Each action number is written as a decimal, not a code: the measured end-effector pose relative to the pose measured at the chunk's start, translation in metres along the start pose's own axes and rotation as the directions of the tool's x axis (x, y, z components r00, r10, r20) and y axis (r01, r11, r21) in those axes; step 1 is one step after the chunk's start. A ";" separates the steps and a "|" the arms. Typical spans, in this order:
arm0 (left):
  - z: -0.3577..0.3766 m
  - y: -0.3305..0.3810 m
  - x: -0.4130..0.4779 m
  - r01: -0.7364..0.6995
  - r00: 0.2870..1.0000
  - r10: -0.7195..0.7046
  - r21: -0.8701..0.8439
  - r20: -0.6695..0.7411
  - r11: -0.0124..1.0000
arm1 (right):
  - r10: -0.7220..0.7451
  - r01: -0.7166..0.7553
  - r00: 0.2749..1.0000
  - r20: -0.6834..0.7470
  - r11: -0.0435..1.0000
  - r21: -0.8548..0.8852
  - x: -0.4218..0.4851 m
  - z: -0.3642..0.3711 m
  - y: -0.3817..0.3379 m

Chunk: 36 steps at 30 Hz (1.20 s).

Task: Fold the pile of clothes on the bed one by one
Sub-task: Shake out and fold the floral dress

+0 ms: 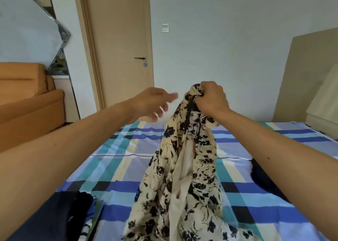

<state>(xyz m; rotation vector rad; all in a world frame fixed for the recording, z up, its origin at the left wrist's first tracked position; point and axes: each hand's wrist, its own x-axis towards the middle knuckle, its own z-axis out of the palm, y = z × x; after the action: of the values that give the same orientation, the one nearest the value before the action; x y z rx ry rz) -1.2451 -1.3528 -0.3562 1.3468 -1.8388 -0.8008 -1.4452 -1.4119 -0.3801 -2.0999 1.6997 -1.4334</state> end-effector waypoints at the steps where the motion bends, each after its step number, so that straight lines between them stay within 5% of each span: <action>1: 0.010 -0.004 -0.003 -0.020 0.999 0.017 0.066 0.051 0.998 | 0.000 0.000 1.000 0.009 1.000 0.013 0.000 0.000 -0.003; 3: 0.035 -0.010 -0.008 -0.092 0.995 0.083 0.157 0.064 0.983 | -0.015 0.015 0.999 0.030 1.000 0.025 -0.001 -0.001 -0.011; 7: 0.058 -0.018 0.003 -0.253 0.933 0.320 0.333 -0.164 0.908 | -0.058 0.057 0.996 0.070 0.998 0.008 -0.001 -0.002 -0.022; 13: 0.035 -0.004 0.010 -0.140 0.930 0.254 0.381 -0.266 0.914 | 0.028 -0.013 0.989 0.147 0.994 -0.106 0.003 -0.008 -0.003; 18: 0.008 0.028 0.024 0.038 0.963 -0.061 -0.092 -0.263 0.995 | -0.026 0.032 0.923 0.384 0.999 -0.008 -0.021 0.000 0.001; 25: -0.014 0.062 0.040 0.031 0.966 -0.106 -0.299 -0.237 0.954 | -0.187 0.050 0.900 0.394 0.942 0.333 -0.074 0.008 0.007; 29: -0.028 0.078 0.043 0.009 0.943 -0.108 -0.302 -0.314 0.953 | -0.043 -0.114 0.890 0.454 0.944 0.311 -0.119 0.032 0.049; 33: -0.035 0.079 0.046 -0.019 0.925 -0.087 -0.273 -0.371 0.962 | 0.230 -0.372 0.722 0.652 0.924 0.086 -0.160 0.075 0.102; 36: -0.036 0.075 0.049 -0.012 0.920 -0.095 -0.270 -0.380 0.963 | 0.363 -0.422 0.706 0.608 0.905 -0.050 -0.182 0.100 0.125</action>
<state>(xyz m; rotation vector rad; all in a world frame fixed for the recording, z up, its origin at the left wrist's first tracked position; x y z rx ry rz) -1.2645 -1.3822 -0.2666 1.2662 -1.3432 -0.7119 -1.4565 -1.3602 -0.6167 -1.7181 1.6162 -0.5967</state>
